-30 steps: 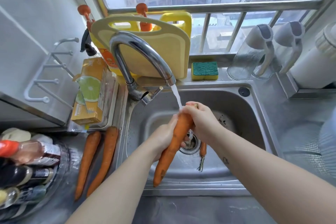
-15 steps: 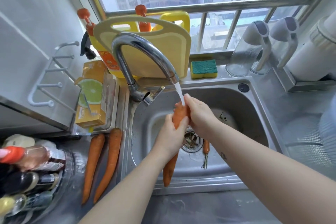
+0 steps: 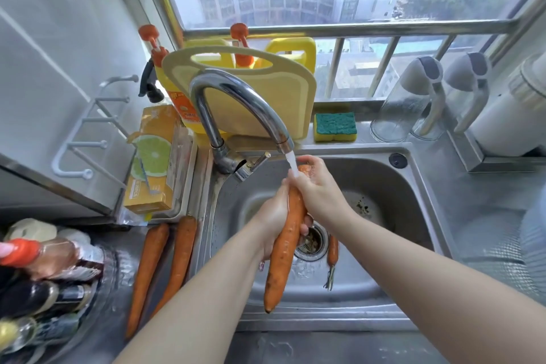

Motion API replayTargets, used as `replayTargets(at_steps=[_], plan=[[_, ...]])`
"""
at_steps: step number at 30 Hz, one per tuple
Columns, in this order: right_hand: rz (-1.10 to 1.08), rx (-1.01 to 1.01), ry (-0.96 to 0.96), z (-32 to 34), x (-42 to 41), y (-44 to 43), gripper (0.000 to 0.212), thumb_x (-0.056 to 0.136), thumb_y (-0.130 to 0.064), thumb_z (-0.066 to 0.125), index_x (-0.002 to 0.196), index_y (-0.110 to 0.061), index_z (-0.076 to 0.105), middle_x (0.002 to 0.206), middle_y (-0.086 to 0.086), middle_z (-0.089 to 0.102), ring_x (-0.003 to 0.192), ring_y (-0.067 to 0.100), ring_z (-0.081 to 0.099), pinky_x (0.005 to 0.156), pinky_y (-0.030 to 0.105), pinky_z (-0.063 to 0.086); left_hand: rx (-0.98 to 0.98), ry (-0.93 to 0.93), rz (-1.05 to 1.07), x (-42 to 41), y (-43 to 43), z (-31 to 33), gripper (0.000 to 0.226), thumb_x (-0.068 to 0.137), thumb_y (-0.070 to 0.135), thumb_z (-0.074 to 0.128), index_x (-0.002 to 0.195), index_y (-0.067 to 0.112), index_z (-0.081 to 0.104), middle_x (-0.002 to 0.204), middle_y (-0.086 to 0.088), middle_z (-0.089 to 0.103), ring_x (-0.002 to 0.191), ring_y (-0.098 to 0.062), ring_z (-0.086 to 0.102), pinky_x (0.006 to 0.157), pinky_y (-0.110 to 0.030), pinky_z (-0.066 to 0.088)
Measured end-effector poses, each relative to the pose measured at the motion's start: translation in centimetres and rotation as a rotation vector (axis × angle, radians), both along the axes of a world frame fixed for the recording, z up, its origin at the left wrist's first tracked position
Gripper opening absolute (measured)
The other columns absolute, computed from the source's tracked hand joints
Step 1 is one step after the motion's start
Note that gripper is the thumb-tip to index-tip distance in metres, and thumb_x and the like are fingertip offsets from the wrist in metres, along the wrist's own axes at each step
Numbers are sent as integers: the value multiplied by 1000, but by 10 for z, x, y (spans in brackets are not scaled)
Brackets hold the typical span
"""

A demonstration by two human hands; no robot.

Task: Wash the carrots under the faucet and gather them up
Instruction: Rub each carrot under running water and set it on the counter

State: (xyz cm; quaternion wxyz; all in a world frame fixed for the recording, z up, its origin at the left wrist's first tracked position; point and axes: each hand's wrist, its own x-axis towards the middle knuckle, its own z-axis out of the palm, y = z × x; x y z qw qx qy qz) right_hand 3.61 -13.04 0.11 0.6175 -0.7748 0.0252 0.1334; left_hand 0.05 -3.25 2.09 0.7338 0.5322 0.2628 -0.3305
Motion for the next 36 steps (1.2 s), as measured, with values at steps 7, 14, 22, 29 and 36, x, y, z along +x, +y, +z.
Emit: replayTargets(at_steps=[7,14,22,29,36], plan=[[-263,170,284,6,10,6,33,96,-38,45,81,-13,62,77,6,62,73,20,57,75,36,47,80,-66,-111,-3,5,-14,72,88,71,26,87,8,62,54,-3,56,43,-10,52,44,-20,44],[-100,518,590,8,1,3,36,84,-51,61,90,-16,63,70,3,60,61,16,57,68,32,51,-299,113,10,-1,11,-9,68,75,78,39,75,12,56,46,3,48,33,-5,43,37,-15,38],[42,122,163,0,-9,-8,54,81,-23,71,127,-23,43,112,8,61,89,20,66,77,40,57,-167,145,25,-5,6,-14,71,85,71,34,83,6,63,58,-5,57,40,-11,53,39,-19,46],[-273,91,235,-4,8,2,31,92,-40,52,76,-14,58,77,7,60,77,25,58,79,40,49,200,-328,-60,-16,-12,-22,40,91,56,44,81,19,58,60,2,60,48,-11,53,54,-25,42],[-438,587,705,15,9,11,38,96,-27,37,72,-7,57,55,13,58,51,26,52,58,33,49,407,-538,-196,-20,6,-32,46,69,63,55,91,24,50,69,4,60,56,-13,57,64,-38,48]])
